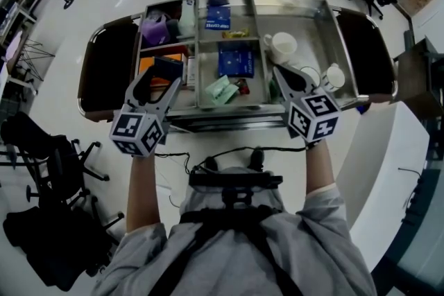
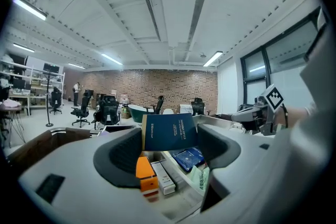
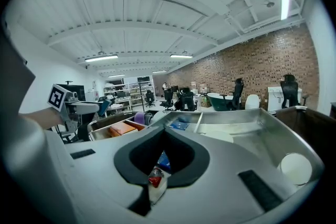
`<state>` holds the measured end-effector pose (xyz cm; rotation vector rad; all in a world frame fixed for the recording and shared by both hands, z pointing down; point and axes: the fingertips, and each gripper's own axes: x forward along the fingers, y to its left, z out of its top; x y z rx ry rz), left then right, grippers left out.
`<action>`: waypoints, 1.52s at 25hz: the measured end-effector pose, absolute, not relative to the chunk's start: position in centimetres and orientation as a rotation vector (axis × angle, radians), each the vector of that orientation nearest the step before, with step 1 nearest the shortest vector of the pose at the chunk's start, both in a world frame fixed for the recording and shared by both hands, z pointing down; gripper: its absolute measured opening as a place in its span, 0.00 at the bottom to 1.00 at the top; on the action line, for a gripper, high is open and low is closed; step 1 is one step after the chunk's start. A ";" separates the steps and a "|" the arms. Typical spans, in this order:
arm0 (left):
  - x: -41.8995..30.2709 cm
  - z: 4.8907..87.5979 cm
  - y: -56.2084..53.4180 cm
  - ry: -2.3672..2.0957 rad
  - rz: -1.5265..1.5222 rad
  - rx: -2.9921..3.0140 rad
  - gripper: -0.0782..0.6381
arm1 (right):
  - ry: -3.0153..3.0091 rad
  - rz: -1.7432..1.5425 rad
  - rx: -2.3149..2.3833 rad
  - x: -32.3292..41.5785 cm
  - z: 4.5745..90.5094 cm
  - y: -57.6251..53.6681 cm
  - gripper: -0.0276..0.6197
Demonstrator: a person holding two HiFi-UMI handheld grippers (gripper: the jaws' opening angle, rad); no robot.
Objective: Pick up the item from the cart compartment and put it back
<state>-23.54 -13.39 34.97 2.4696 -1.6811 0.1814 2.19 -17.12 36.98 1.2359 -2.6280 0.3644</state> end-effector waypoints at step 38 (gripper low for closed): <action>-15.6 35.7 -27.4 -1.323 0.482 2.679 0.58 | -2.582 0.285 1.118 -2.4 36.7 -23.2 0.06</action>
